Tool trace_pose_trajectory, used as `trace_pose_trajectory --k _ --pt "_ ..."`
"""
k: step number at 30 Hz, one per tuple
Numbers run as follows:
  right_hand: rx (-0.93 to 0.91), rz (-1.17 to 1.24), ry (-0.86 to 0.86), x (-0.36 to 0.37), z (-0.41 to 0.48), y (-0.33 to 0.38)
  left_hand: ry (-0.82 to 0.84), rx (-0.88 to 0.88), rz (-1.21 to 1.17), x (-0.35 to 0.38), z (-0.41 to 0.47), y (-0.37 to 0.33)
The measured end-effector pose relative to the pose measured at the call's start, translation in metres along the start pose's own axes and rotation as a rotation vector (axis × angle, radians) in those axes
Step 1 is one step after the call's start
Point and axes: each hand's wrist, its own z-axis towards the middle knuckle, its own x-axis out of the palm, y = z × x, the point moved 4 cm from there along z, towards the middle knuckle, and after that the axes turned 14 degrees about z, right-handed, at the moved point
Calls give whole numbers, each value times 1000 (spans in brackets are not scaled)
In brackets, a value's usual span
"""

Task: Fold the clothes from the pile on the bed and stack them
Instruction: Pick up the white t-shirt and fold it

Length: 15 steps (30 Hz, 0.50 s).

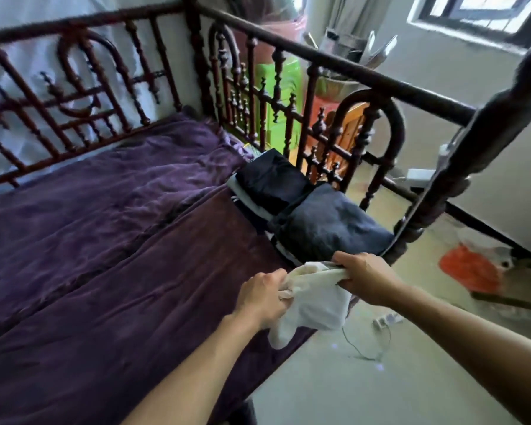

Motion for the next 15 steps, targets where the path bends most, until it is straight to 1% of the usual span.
trace_pose_trajectory --k 4,6,9,11,15 --pt "58 -18 -26 -52 10 -40 22 32 -96 -10 50 -44" --pt "110 -66 40 -73 25 -59 49 40 -179 -9 76 -59" --pt "168 -145 123 -101 60 -87 118 35 -372 -2 121 -72" --pt "193 -187 168 -114 92 -105 163 3 -464 2 154 -75" --pt "271 -232 270 -117 172 -141 254 -127 -676 26 215 -68"
